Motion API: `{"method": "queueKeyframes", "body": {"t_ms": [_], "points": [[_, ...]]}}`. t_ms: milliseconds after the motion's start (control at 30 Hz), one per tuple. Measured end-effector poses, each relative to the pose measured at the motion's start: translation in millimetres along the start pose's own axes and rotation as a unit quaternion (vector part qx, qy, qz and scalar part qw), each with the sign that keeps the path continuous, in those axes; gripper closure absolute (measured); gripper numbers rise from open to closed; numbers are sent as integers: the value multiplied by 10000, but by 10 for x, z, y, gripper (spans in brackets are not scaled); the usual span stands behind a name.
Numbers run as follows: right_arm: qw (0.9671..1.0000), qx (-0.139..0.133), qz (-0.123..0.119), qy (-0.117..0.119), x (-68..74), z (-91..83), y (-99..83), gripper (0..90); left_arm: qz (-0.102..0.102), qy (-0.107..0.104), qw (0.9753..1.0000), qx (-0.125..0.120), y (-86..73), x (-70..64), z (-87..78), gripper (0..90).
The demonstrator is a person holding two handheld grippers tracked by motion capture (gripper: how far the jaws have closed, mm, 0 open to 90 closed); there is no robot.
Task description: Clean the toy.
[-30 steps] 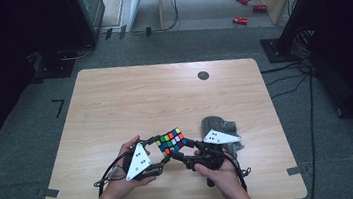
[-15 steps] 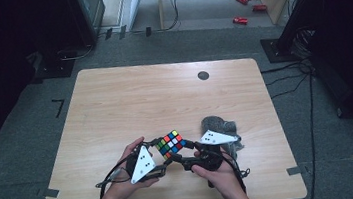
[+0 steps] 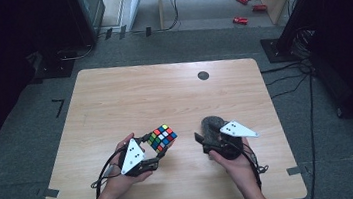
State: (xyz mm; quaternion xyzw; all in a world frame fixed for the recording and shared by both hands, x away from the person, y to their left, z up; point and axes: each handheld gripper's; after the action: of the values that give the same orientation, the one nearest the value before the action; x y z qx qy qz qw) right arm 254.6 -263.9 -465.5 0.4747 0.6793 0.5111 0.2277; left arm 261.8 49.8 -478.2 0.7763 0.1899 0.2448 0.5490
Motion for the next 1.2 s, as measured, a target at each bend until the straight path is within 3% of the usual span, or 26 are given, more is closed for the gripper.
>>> {"method": "queueKeyframes", "body": {"t_ms": [100, 167, 233, 300, 367, 467, 533, 600, 667, 767, 867, 967, 1067, 1133, 1200], "points": [[9972, 312, -94, -670, -178, 64, -132, 309, -65, 22, 10000, 62, -9, 6, 7, 350], [9947, 545, -125, -867, -260, 124, -228, 305, -107, 11, 9999, 86, -14, 9, 13, 350], [9907, 847, -315, -1014, -303, 204, -329, 305, -152, -13, 9998, 111, -14, 9, 13, 350], [9873, 1118, -377, -1061, -326, 261, -392, 317, -200, -65, 9997, 117, -10, 13, 6, 350], [9846, 1329, -349, -1078, -350, 294, -433, 393, -262, -113, 9995, 115, -8, 23, 1, 350], [9852, 1275, -311, -1099, -360, 278, -433, 599, -380, -141, 9991, 131, -10, 45, 0, 350], [9866, 1226, -111, -1072, -363, 251, -422, 674, -436, -172, 9988, 171, -15, 59, 3, 350], [9906, 1087, -26, -834, -345, 218, -389, 705, -467, -186, 9985, 205, -17, 59, 6, 350], [9965, 737, 43, -386, -280, 165, -323, 711, -423, -202, 9986, 236, -18, 51, 11, 350], [9993, 312, -11, 184, -104, 95, -192, 713, -389, -232, 9986, 275, -20, 33, 33, 350], [9966, -54, -92, 814, 131, 14, -62, 712, -316, -317, 9985, 315, -19, -9, 58, 350], [9906, -255, -91, 1339, 337, -39, 24, 710, -172, -392, 9984, 358, -11, -71, 89, 350], [9821, -319, -165, 1850, 565, -62, 91, 704, -73, -467, 9984, 304, 14, -132, 108, 350], [9818, -236, -334, 1852, 698, -55, 94, 695, 27, -507, 9985, 213, 45, -169, 92, 350], [9829, -233, -262, 1806, 699, -30, 69, 684, 99, -407, 9989, 186, 58, -172, 78, 350]]}}
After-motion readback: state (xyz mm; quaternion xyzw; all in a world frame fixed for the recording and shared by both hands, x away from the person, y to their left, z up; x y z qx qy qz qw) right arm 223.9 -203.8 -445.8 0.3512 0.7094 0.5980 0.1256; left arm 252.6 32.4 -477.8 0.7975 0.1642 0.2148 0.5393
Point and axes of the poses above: each handheld gripper's, and its own axes: z roughly forward along the jaws, y roughly out of its top, x roughly to its left, and after that the axes turned 1 degree about -x, right-handed
